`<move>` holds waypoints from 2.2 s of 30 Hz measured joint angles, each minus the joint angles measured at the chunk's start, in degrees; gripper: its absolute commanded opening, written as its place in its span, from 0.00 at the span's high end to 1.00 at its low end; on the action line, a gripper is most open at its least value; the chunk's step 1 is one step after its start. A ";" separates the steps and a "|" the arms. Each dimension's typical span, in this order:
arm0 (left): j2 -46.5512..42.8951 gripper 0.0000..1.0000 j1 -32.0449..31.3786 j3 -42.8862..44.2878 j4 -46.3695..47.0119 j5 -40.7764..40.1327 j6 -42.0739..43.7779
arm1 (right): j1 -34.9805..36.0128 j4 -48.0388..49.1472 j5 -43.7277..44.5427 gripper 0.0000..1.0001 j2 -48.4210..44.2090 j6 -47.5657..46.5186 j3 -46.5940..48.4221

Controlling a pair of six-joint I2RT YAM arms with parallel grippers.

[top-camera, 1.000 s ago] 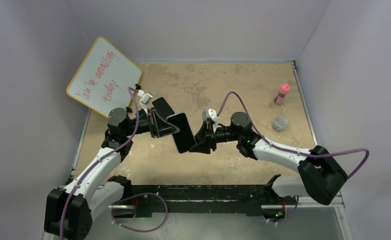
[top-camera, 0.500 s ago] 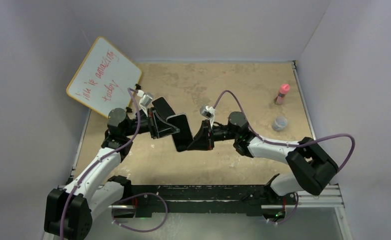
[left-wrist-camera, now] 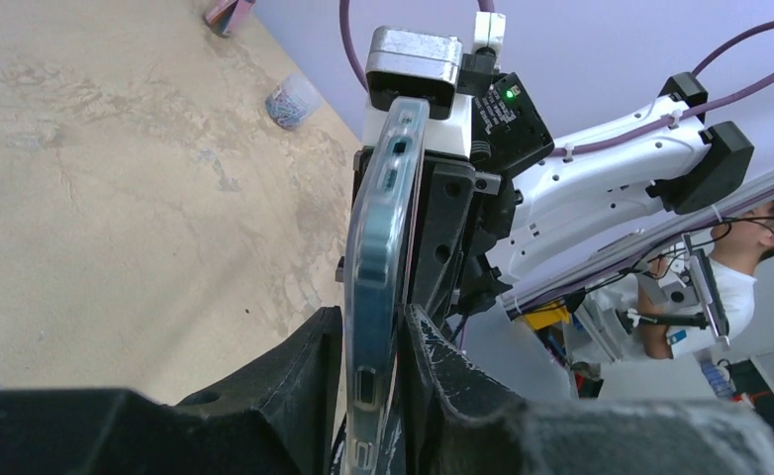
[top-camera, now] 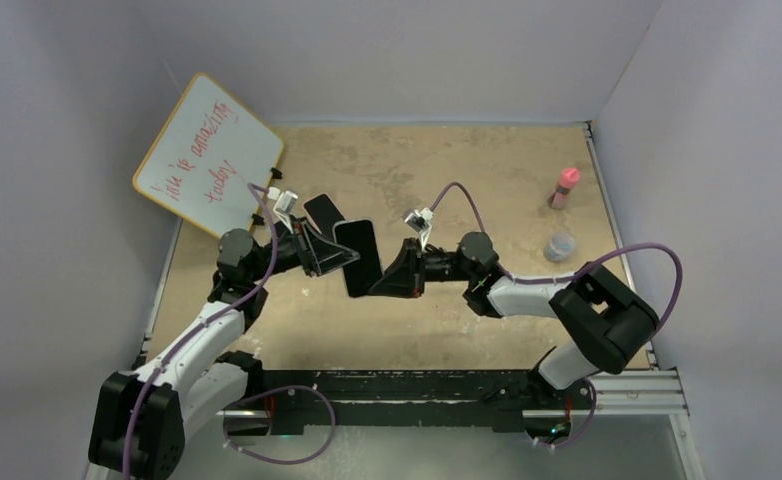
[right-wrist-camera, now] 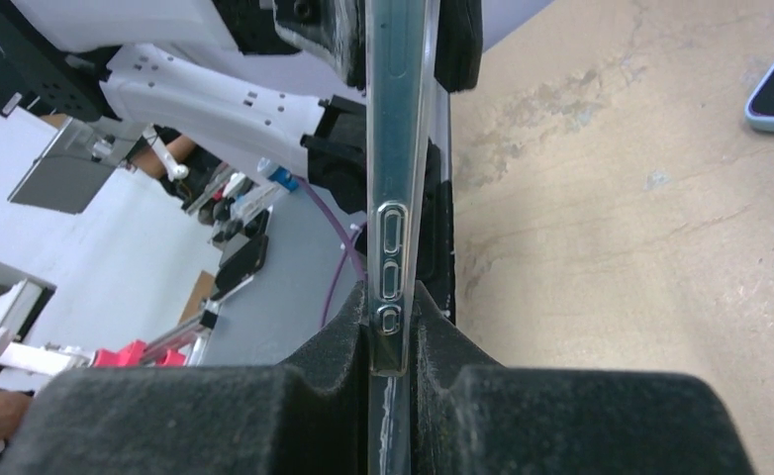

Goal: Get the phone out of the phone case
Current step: Remove the phone case from the phone.

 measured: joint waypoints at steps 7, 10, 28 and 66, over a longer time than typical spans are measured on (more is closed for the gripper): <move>0.28 0.76 -0.48 -2.32 4.11 -2.08 -3.48 | 0.00 2.05 3.76 1.00 -0.09 2.12 0.02; 0.94 0.89 -1.55 -2.64 5.66 -2.73 -4.28 | 0.00 2.56 4.90 1.00 -0.09 2.69 0.02; 2.95 1.00 -3.13 -2.56 11.52 -1.97 -7.91 | -0.02 -8.02 2.16 0.53 -8.63 -9.64 0.42; 3.32 1.00 -2.71 -0.72 13.44 4.04 -7.82 | 1.51 -47.69 -1.64 0.94 -14.64 -51.06 11.69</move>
